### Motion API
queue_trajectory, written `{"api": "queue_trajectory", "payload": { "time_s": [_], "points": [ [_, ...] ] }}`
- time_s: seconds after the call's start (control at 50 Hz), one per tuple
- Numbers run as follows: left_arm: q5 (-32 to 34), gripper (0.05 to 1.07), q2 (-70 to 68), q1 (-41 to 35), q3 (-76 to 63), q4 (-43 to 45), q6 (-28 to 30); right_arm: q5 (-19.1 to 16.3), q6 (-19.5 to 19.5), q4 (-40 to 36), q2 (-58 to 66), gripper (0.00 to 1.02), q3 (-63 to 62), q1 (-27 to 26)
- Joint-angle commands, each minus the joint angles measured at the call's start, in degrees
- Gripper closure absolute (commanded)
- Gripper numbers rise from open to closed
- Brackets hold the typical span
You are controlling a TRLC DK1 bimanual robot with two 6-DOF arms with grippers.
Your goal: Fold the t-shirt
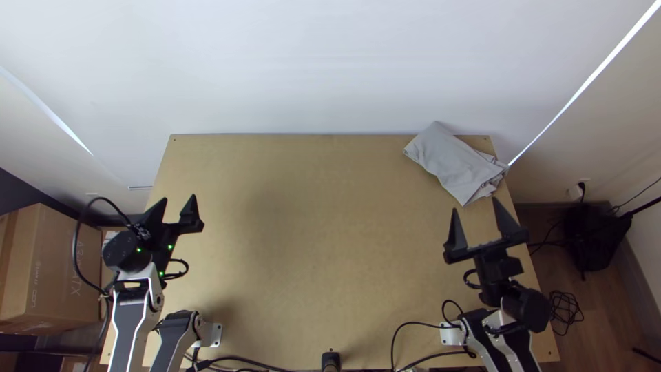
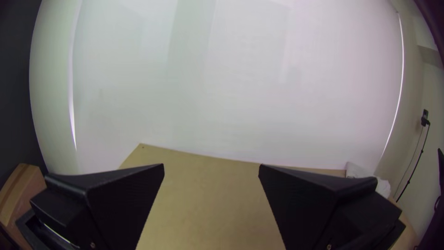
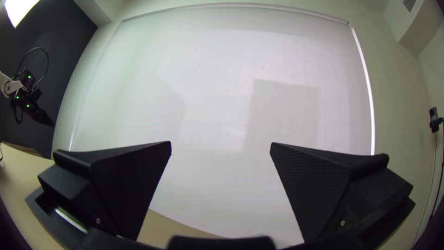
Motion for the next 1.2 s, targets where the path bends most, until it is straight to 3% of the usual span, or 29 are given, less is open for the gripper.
{"api": "queue_trajectory", "payload": {
  "time_s": [0.0, 0.06, 0.12, 0.22, 0.4, 0.54, 0.62, 0.7, 0.8, 1.18],
  "points": [
    [-0.6, 0.09, -3.0, 0.5, -6.5, 3.7, -1.1, 0.8, -2.4, -0.5, -10.9, 0.04, -7.8, 0.7],
    [-0.7, 0.09, -4.2, 0.4, -11.6, 7.4, -0.9, 1.6, -3.5, 0.0, -12.7, 0.04, -10.7, 1.5],
    [-0.6, 0.09, -5.7, 0.3, -15.4, 10.1, -1.1, 5.2, -1.8, -2.1, -12.7, 0.04, -10.8, 1.5],
    [-0.5, 0.09, -7.5, 0.3, -19.5, 12.9, -1.0, 6.2, 1.3, -6.5, -12.6, 0.04, -11.4, 1.8],
    [-0.1, 0.09, -8.8, -1.7, -25.0, 17.4, -1.2, 6.9, 10.7, -19.6, -12.7, 0.04, -11.4, 5.3],
    [-0.1, 0.09, -11.6, -7.7, -28.0, 17.4, -1.4, 6.9, 9.5, -32.1, -12.5, 0.04, -11.1, 5.6],
    [-0.1, 0.09, -15.9, -8.9, -28.0, 13.6, -2.6, 6.0, 11.7, -32.7, -12.4, 0.04, -11.0, 5.1],
    [-0.5, 0.09, -24.3, -8.9, -27.5, 1.8, -1.6, 5.9, 12.4, -32.7, -12.4, 0.04, -11.0, 5.4],
    [-2.1, 0.09, -31.1, -8.3, -27.6, 2.8, -1.1, 5.9, 12.4, -32.6, -12.4, 0.04, -11.0, 5.3],
    [-2.2, 0.09, -30.9, -8.2, -27.6, 2.5, -1.1, 5.9, 12.4, -32.6, -12.4, 0.04, -11.0, 5.2]
  ]
}}
